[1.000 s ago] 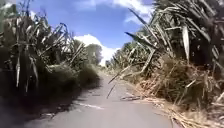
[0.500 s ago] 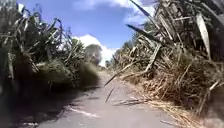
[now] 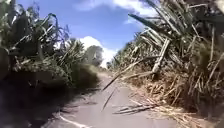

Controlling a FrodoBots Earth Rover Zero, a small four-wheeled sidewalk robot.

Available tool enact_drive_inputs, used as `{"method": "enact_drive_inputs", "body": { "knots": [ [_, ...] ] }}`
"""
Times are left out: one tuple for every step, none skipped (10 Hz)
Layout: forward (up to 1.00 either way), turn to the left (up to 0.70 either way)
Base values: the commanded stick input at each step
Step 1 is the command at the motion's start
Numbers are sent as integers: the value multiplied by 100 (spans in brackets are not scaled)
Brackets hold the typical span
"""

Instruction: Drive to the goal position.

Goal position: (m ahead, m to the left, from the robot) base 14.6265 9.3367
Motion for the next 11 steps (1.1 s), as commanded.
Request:
{"method": "enact_drive_inputs", "body": {
  "knots": [
    [70, 0],
    [70, 0],
    [70, 0],
    [70, 0],
    [70, 3],
    [70, 8],
    [70, 13],
    [70, 0],
    [70, 0],
    [70, 0],
    [70, 0]
  ]
}}
